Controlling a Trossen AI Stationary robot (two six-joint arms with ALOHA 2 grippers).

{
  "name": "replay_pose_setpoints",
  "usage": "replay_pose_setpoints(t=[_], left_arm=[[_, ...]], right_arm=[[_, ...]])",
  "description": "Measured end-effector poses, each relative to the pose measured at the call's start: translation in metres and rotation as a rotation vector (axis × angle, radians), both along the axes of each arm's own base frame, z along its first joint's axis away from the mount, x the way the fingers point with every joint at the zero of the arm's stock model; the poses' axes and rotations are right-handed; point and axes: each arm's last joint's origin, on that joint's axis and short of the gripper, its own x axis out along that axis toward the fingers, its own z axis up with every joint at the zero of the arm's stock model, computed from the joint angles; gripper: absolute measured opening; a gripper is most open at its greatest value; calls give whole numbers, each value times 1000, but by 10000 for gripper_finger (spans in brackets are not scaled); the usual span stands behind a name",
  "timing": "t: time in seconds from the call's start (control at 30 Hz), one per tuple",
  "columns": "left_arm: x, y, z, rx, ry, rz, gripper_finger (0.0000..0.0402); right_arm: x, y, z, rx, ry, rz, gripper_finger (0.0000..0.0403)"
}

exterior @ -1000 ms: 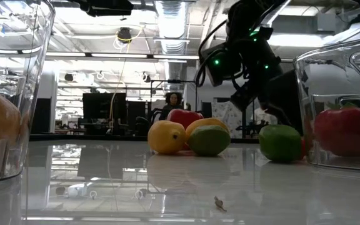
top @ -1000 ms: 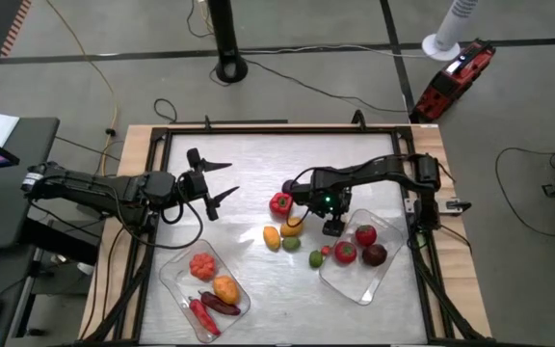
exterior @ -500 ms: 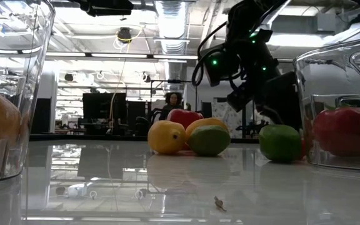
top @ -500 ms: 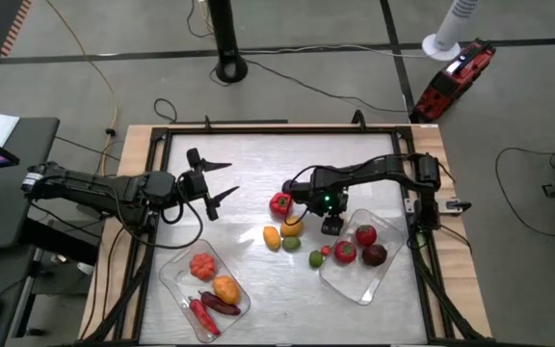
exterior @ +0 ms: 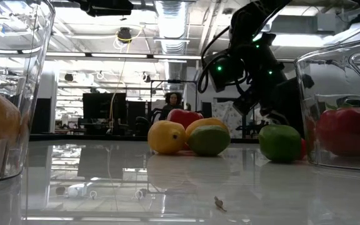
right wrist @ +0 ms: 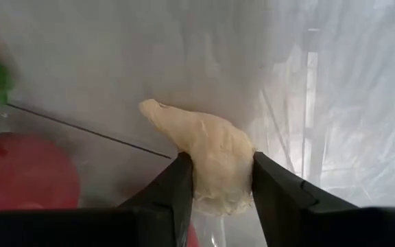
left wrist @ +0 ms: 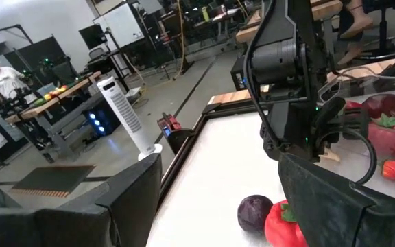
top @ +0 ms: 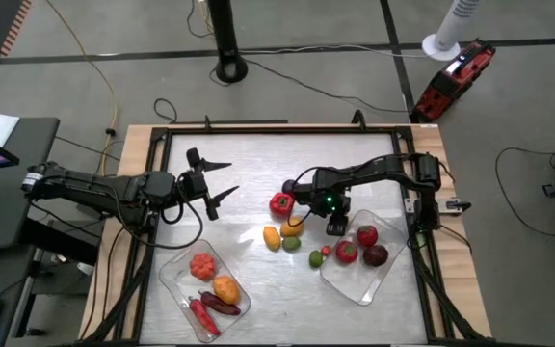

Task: Sort produce into baskets
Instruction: Put the garlic into the left transparent bin

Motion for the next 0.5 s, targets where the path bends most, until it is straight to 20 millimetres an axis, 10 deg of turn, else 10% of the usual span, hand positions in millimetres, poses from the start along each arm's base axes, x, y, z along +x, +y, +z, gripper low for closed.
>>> replay_pose_setpoints(t=[0.27,0.5], left_arm=[[0,-1,-1,-4,6,-47,279],[13,-6,-5,-4,2,-165,279]], right_arm=[[15,-3,31,-59,-122,37,160],[14,-12,86,-137,-602,52,161]])
